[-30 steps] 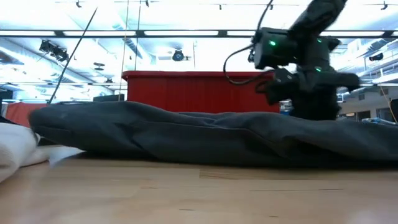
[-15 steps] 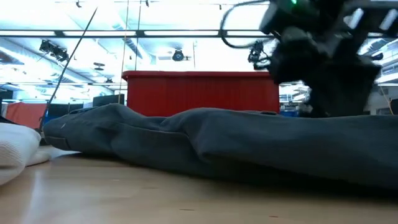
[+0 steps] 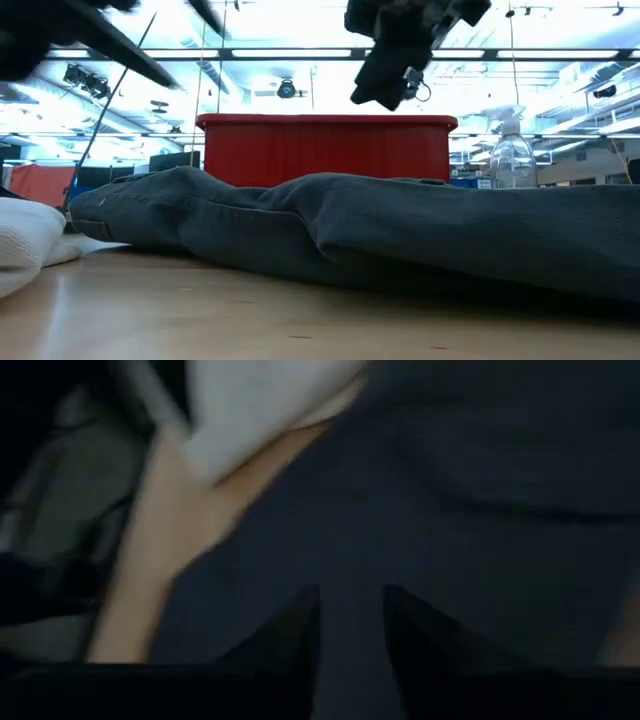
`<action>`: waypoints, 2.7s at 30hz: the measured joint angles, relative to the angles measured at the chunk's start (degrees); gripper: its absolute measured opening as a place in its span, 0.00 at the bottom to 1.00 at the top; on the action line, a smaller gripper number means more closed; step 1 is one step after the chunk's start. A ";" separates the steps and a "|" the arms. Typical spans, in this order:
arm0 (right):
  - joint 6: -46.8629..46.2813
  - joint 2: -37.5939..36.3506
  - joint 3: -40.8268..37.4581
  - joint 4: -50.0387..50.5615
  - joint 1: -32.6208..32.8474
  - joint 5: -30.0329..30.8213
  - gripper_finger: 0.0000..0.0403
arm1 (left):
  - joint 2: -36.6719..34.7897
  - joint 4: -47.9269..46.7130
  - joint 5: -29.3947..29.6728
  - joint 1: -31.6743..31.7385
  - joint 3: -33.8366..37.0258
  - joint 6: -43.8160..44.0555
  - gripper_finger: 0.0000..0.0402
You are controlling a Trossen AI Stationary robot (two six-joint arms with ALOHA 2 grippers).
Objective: Fold Laundry from Bin
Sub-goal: Fold the gray shorts
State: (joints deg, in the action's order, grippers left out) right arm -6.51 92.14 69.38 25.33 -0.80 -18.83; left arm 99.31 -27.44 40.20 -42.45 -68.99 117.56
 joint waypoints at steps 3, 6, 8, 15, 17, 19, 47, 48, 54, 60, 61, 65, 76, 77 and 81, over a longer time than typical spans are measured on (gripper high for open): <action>2.70 -0.02 1.46 0.77 -4.16 1.52 0.42 | 2.94 3.89 -4.70 3.03 0.02 0.75 0.50; 3.07 0.31 1.55 2.36 -8.66 0.51 0.54 | 5.51 6.11 -12.07 5.04 0.03 3.27 0.57; 3.10 0.74 1.57 4.87 -11.64 -1.49 0.61 | 6.77 8.48 -15.28 6.13 0.02 4.35 0.62; 6.49 1.96 -1.19 5.41 -17.78 -8.94 0.77 | 7.65 4.64 -17.56 10.94 0.02 4.28 0.77; 7.48 3.10 -1.89 5.99 -18.47 -10.92 0.78 | 7.67 3.05 -17.57 12.85 0.02 3.11 0.79; 7.93 4.77 -2.24 5.13 -18.74 -12.83 0.78 | 7.84 1.39 -17.78 14.63 0.02 2.74 0.79; 8.41 23.30 -1.82 0.07 -17.92 -27.55 0.38 | 12.04 -1.35 -26.22 21.61 -0.07 -13.96 0.29; 8.38 23.30 -1.32 0.15 -17.84 -28.43 0.35 | 12.06 -1.83 -26.22 21.61 -0.07 -15.17 0.26; 6.04 23.26 -0.92 0.09 -16.29 -26.21 0.22 | 11.93 -4.18 -27.64 21.08 -0.11 -21.23 0.06; 3.39 23.21 -0.92 -0.02 -15.61 -25.96 0.36 | 10.96 -5.96 -30.71 20.71 0.02 -19.24 0.20; 2.26 23.21 -0.92 -1.07 -15.73 -25.95 0.40 | 10.69 -6.38 -31.03 20.55 0.05 -19.16 0.25; -3.78 23.19 -0.90 -6.56 -15.85 -23.36 0.59 | 9.76 -9.42 -32.13 20.32 0.07 -18.95 0.48; -8.77 28.49 -0.52 -19.36 -11.44 -18.46 0.70 | 11.25 -14.85 -30.25 20.26 0.00 -24.19 0.62; -8.92 28.98 -0.43 -19.38 -11.09 -18.15 0.66 | 11.27 -15.05 -29.94 20.26 0.00 -24.81 0.59; -10.05 29.97 -0.35 -19.82 -10.89 -18.44 0.35 | 11.36 -14.96 -27.20 20.36 0.00 -28.79 0.39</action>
State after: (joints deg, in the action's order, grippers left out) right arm -16.56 122.11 69.04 5.52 -11.68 -37.27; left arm 110.67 -42.39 13.00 -22.09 -68.99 88.77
